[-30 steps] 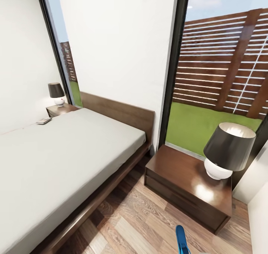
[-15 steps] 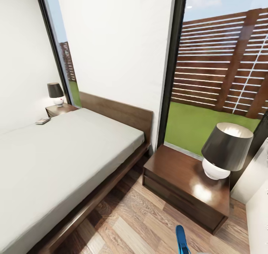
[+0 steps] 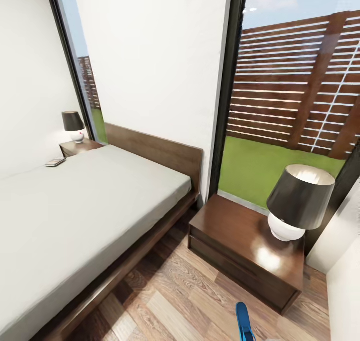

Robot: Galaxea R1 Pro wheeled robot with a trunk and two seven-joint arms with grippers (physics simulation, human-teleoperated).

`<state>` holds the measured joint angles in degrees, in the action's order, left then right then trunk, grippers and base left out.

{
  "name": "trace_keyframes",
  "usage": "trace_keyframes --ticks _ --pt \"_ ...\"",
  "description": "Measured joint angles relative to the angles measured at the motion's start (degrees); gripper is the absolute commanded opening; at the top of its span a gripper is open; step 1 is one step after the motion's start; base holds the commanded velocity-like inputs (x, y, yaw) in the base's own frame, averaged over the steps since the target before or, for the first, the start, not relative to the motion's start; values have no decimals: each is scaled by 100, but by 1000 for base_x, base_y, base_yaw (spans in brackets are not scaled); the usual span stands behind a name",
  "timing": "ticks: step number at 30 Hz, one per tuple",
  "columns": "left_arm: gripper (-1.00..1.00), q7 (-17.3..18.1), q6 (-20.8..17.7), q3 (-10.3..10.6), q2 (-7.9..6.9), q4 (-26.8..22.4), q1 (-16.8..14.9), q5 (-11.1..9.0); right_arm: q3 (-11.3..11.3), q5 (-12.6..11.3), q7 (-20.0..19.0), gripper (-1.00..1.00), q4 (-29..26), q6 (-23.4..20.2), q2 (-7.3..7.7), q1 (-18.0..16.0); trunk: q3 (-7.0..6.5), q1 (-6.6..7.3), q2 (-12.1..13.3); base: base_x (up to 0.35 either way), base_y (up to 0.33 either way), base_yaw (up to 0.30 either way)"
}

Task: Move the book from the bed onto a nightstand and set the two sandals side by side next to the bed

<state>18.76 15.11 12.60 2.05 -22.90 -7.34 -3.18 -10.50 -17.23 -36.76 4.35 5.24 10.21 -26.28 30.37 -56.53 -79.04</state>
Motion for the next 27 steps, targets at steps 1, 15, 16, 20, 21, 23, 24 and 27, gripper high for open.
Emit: trace_keyframes --ticks 1,15,16,20,21,23,24,27 --pt "100 0 0 0 0 0 0 0 -1 0 -2 -100 1 0 0 0 0 0 0 0 -255 0" --pt "100 2 -1 -3 -5 -1 0 0 0 0 2 -100 0 1 0 1 0 0 0 0 -42 0" --pt "100 2 -1 -3 -3 -1 0 0 0 -1 2 -100 -1 1 0 1 0 0 0 0 0 24" --pt "100 2 -2 -4 -1 -3 2 0 0 0 4 -100 0 0 -1 -1 0 0 0 0 0 171" --pt "100 2 -2 -4 -3 -4 2 0 0 0 4 -100 1 0 -1 -1 0 0 0 0 0 271" --pt "100 2 -2 -4 -2 -4 2 0 0 0 3 -100 1 0 -1 -1 0 0 0 0 0 282" --pt "100 2 -2 -5 -3 -4 2 0 0 0 2 -100 2 0 -1 -1 0 0 0 0 0 287" --pt "100 2 -2 -5 -2 -4 2 0 0 0 2 -100 -1 0 -1 -1 0 0 0 0 0 289"
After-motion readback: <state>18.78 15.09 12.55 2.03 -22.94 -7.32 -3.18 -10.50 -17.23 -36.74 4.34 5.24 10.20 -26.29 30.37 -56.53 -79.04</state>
